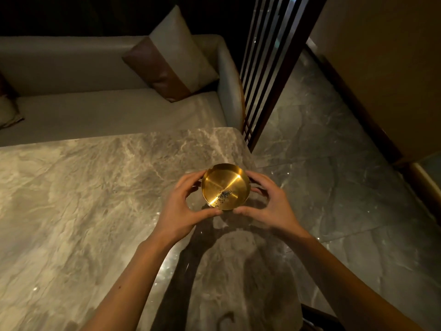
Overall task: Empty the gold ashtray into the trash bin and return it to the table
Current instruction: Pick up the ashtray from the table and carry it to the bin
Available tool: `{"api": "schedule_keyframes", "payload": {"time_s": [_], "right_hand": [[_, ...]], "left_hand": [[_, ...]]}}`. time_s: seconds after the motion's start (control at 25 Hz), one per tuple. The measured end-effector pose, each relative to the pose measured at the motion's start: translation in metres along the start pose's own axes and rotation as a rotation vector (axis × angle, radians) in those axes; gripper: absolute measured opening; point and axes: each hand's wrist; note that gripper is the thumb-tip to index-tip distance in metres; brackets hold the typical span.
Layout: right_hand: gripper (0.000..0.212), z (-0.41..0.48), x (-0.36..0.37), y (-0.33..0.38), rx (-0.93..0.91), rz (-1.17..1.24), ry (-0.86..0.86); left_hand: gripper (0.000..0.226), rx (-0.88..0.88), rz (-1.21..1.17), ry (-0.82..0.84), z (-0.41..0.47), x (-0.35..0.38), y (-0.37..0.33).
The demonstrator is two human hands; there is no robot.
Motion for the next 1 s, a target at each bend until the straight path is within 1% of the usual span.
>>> {"api": "schedule_keyframes", "payload": {"time_s": [0.12, 0.28, 0.4, 0.52, 0.68, 0.8, 0.88, 1.0], "right_hand": [[0.086, 0.007, -0.049, -0.026, 0.011, 0.033, 0.027], [0.087, 0.026, -0.127, -0.060, 0.025, 0.082, 0.141], [0.089, 0.028, -0.181, -0.084, 0.107, 0.113, 0.186], [0.091, 0.028, -0.210, -0.105, 0.167, 0.142, 0.203], [0.093, 0.029, -0.217, -0.124, 0.242, 0.171, 0.178], [0.083, 0.020, -0.216, -0.140, 0.324, 0.199, 0.136], [0.077, 0.013, -0.216, -0.152, 0.406, 0.206, 0.122], [0.074, 0.008, -0.215, -0.173, 0.455, 0.198, 0.102]], "left_hand": [[0.091, -0.028, 0.033, -0.018, 0.018, 0.049, -0.011], [0.089, -0.109, 0.018, -0.078, 0.039, 0.126, -0.035], [0.087, -0.162, 0.010, -0.068, 0.054, 0.181, -0.053], [0.082, -0.200, 0.020, -0.046, 0.064, 0.211, -0.057], [0.084, -0.298, -0.043, -0.007, 0.073, 0.233, -0.039], [0.091, -0.369, -0.108, 0.054, 0.074, 0.248, -0.022], [0.087, -0.412, -0.153, 0.103, 0.071, 0.260, -0.011], [0.077, -0.469, -0.197, 0.157, 0.066, 0.274, 0.005]]}}
Point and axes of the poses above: each hand's wrist, its own z-axis towards the middle knuckle, its own x-axis out of the palm, y = z × x, and after that the axes turned 6 degrees about z, right-handed
